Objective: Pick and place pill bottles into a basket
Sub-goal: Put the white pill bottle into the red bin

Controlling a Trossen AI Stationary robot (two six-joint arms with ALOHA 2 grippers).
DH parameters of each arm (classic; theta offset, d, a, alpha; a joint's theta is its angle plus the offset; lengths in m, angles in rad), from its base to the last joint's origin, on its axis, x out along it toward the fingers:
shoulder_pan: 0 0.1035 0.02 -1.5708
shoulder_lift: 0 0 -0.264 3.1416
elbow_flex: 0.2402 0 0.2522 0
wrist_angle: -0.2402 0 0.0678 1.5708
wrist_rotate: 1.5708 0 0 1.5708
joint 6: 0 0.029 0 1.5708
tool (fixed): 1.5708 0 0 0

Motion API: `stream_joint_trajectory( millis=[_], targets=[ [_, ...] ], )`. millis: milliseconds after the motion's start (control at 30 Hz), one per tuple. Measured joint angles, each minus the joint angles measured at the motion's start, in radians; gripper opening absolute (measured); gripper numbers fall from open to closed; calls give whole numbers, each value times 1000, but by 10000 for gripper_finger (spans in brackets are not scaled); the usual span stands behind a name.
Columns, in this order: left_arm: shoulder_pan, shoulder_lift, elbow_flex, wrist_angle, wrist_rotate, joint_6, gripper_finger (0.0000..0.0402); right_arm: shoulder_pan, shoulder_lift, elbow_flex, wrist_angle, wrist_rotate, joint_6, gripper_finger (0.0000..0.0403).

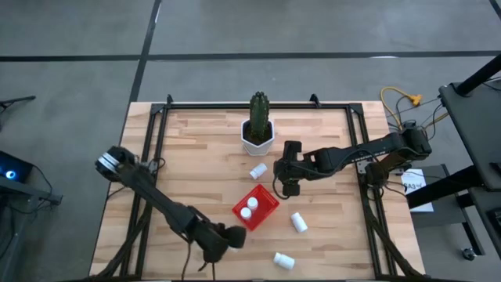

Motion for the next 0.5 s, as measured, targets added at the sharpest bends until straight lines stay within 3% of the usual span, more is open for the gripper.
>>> stream_joint_trajectory(
  millis=[500],
  targets=[
    [17, -359, -15, -274, -173, -613, 146, 4, -1, 0, 40, -1, -5, 219]
  ],
)
